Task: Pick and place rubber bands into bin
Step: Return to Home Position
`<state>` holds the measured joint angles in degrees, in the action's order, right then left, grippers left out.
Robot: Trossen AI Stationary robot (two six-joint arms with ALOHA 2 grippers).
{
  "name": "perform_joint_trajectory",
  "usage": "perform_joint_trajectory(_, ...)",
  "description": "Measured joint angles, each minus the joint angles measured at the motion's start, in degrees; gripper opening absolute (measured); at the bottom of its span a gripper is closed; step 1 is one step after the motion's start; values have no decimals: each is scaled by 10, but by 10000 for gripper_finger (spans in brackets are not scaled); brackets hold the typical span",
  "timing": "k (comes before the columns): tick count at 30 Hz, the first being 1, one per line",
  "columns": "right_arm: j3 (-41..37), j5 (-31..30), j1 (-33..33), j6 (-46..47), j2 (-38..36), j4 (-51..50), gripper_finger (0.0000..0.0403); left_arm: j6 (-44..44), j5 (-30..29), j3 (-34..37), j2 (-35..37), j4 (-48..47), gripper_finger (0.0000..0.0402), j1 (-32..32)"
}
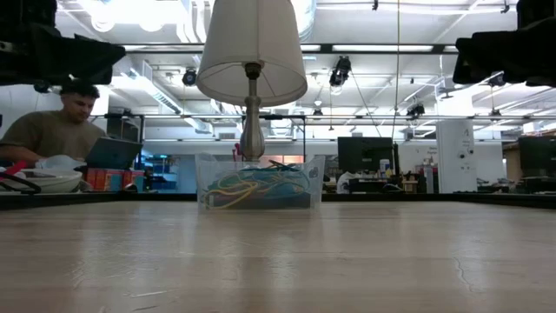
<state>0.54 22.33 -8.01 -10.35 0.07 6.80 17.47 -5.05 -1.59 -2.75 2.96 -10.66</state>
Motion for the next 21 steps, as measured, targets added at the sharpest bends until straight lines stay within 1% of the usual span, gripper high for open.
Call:
perform_joint_trajectory(2,0,0,0,0,-1,3,104,15,1,5,15,8,100,0)
perform_joint_trajectory(4,0,0,0,-2,0,6,101,37,1,11,11,14,100,0)
perform_joint_trajectory(5,0,0,0,-3,0,8,100,41,2,11,12,27,100,1)
perform_joint_trajectory(8,0,0,0,-4,-1,10,100,43,5,11,11,25,100,1)
perform_joint_trajectory(10,0,0,0,-9,1,10,102,49,20,11,11,26,100,2)
perform_joint_trajectory(12,0,0,0,-17,0,11,103,61,40,11,11,50,100,7)
perform_joint_trajectory(14,0,0,0,-20,0,12,101,67,49,11,11,60,100,17)
perform_joint_trajectory(19,0,0,0,-31,0,13,95,52,62,11,10,41,100,60)
perform_joint_trajectory(21,0,0,0,-34,0,13,93,38,92,11,7,32,100,84)
